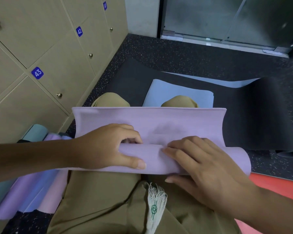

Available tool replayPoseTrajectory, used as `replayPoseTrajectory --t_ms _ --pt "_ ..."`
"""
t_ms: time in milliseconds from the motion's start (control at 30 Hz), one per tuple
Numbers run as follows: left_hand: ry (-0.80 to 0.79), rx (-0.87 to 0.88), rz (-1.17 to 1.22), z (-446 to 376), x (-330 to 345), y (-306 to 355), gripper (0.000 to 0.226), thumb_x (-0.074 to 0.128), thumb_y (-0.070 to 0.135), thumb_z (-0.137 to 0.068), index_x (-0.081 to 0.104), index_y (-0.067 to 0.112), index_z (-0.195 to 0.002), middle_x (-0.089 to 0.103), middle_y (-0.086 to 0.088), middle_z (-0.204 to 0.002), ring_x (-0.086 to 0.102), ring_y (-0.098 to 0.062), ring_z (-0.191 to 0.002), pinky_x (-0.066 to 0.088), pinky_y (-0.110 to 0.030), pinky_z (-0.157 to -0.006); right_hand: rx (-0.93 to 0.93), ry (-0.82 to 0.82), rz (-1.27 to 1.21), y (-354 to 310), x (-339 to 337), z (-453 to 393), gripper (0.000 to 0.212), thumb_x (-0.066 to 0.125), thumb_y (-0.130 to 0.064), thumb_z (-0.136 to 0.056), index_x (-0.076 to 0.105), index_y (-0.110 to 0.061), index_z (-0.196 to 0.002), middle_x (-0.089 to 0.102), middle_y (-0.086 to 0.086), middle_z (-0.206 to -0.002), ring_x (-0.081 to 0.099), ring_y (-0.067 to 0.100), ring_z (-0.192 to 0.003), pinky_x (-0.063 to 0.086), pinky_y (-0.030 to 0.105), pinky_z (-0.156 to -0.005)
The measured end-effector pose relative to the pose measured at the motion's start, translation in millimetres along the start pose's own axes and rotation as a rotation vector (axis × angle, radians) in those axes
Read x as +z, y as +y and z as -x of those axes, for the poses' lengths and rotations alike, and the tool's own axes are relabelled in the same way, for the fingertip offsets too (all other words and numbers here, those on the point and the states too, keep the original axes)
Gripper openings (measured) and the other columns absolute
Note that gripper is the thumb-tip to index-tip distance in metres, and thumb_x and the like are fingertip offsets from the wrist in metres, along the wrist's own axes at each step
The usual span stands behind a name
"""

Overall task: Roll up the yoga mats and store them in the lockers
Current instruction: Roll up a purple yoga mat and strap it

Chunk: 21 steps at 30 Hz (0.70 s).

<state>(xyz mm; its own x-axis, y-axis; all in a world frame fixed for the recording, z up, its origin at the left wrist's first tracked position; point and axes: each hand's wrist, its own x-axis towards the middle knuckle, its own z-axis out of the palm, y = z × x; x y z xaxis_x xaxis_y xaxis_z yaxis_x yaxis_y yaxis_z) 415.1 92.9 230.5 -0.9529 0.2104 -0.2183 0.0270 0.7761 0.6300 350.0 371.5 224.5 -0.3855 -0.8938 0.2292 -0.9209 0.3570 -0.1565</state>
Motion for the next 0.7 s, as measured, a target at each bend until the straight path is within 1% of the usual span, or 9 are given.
replayPoseTrajectory --t_ms 67,133,200,267,400,500,567,633,700 --pt "-0.030 -0.002 0.009 -3 -2 -2 0.053 0.068 0.080 -0.065 0.069 0.038 -0.098 0.062 0.017 -0.099 0.059 -0.009 -0.096 0.045 -0.023 -0.082 0.007 0.035 -0.032 2 3 1 0.046 0.061 -0.048 -0.097 0.067 -0.015 -0.127 0.064 0.000 -0.122 0.060 0.025 -0.105 0.044 0.036 -0.087" --pt "-0.025 0.013 -0.042 -3 -2 -3 0.054 0.066 0.080 -0.068 0.068 0.039 -0.102 0.060 0.020 -0.103 0.058 -0.006 -0.099 0.045 -0.021 -0.085 -0.004 0.037 -0.072 7 5 0 0.045 0.065 -0.048 -0.095 0.067 -0.016 -0.127 0.065 -0.002 -0.122 0.060 0.024 -0.105 0.046 0.037 -0.086" --pt "0.063 0.071 -0.112 1 0 -3 0.055 0.065 0.077 -0.074 0.067 0.038 -0.112 0.058 0.023 -0.108 0.057 0.000 -0.104 0.043 -0.019 -0.090 0.003 0.008 -0.126 12 4 -3 0.047 0.067 -0.050 -0.094 0.067 -0.018 -0.128 0.065 -0.005 -0.121 0.061 0.022 -0.105 0.050 0.039 -0.086" --pt "0.185 0.160 -0.194 6 1 -2 0.053 0.064 0.070 -0.081 0.065 0.034 -0.121 0.056 0.024 -0.113 0.056 0.003 -0.106 0.041 -0.020 -0.094 0.026 -0.026 -0.172 17 3 -9 0.048 0.068 -0.053 -0.092 0.067 -0.021 -0.128 0.065 -0.007 -0.118 0.061 0.020 -0.104 0.052 0.039 -0.088" --pt "0.333 0.326 -0.298 15 6 7 0.042 0.062 0.051 -0.092 0.066 0.026 -0.125 0.056 0.014 -0.122 0.058 -0.011 -0.107 0.042 -0.029 -0.095 0.076 -0.107 -0.277 28 -2 -24 0.051 0.066 -0.061 -0.088 0.065 -0.029 -0.128 0.064 -0.014 -0.110 0.059 0.010 -0.102 0.047 0.025 -0.092" --pt "0.361 0.367 -0.344 21 16 6 0.042 0.064 0.047 -0.093 0.069 0.021 -0.126 0.061 0.008 -0.128 0.060 -0.018 -0.110 0.047 -0.038 -0.092 0.110 -0.162 -0.361 38 -4 -33 0.052 0.065 -0.065 -0.086 0.065 -0.034 -0.127 0.060 -0.025 -0.113 0.055 -0.002 -0.108 0.041 0.015 -0.095" --pt "0.368 0.379 -0.370 21 21 2 0.043 0.063 0.046 -0.095 0.070 0.019 -0.128 0.062 0.006 -0.132 0.060 -0.021 -0.113 0.048 -0.042 -0.091 0.136 -0.200 -0.409 43 -5 -39 0.051 0.065 -0.067 -0.084 0.065 -0.038 -0.125 0.059 -0.030 -0.113 0.053 -0.007 -0.109 0.038 0.010 -0.094" --pt "0.367 0.383 -0.350 18 21 -4 0.045 0.063 0.048 -0.095 0.069 0.020 -0.131 0.061 0.007 -0.135 0.058 -0.019 -0.115 0.048 -0.042 -0.092 0.153 -0.235 -0.467 46 -7 -46 0.047 0.070 -0.064 -0.085 0.067 -0.037 -0.123 0.063 -0.029 -0.115 0.055 -0.006 -0.111 0.038 0.008 -0.092" --pt "0.358 0.384 -0.325 13 19 -9 0.048 0.064 0.050 -0.094 0.068 0.021 -0.132 0.061 0.008 -0.136 0.058 -0.017 -0.117 0.048 -0.041 -0.094 0.171 -0.270 -0.519 49 -10 -51 0.040 0.074 -0.056 -0.086 0.068 -0.036 -0.120 0.066 -0.027 -0.114 0.058 -0.003 -0.110 0.040 0.009 -0.089"
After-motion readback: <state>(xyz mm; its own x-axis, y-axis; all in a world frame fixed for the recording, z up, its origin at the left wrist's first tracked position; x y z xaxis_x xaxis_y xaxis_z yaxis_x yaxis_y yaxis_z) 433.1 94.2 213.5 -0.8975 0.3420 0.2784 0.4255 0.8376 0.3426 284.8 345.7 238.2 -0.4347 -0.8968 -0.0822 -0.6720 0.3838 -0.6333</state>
